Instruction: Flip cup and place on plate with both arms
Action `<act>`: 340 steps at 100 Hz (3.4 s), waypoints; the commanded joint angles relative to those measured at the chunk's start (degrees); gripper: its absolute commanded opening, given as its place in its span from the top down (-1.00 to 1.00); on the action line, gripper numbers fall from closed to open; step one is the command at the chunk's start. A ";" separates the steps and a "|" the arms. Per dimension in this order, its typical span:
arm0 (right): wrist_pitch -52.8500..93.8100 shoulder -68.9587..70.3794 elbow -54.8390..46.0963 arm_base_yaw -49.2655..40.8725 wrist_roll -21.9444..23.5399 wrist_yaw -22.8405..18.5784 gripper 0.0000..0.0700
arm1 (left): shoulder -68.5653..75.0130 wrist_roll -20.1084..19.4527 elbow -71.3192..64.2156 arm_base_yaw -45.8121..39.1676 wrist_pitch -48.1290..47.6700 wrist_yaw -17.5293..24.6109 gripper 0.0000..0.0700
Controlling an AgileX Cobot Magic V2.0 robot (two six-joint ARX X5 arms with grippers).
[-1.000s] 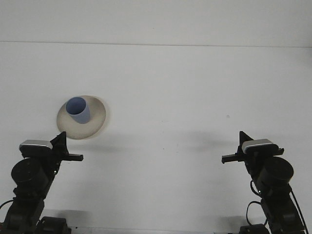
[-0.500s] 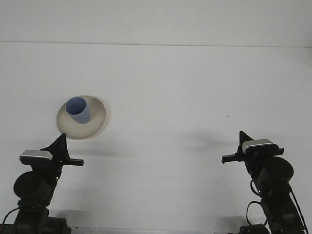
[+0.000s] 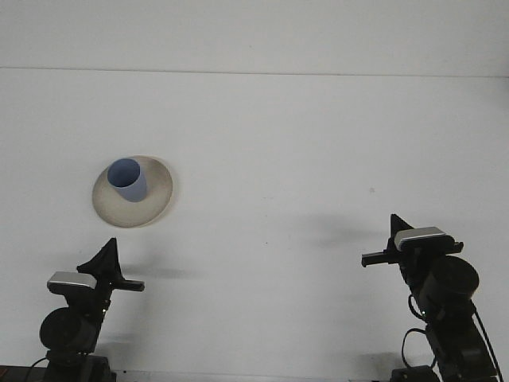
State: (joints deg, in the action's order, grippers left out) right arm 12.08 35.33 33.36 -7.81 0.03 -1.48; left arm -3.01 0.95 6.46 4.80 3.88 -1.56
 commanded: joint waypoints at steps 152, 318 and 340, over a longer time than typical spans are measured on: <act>-0.57 0.28 0.61 -0.13 0.59 -0.02 1.00 | 2.82 0.11 -5.60 0.15 6.08 0.04 0.98; -20.48 -35.26 -30.84 3.82 0.66 0.04 1.00 | 2.82 0.13 -5.57 0.15 6.08 0.04 0.98; -22.75 -35.26 -32.65 3.82 1.51 0.02 1.00 | 2.82 0.11 -5.55 0.15 6.08 0.04 0.98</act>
State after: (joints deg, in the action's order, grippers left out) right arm -10.07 0.10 0.89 -4.05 0.45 -1.48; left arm -0.27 0.99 1.98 4.80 9.34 -1.56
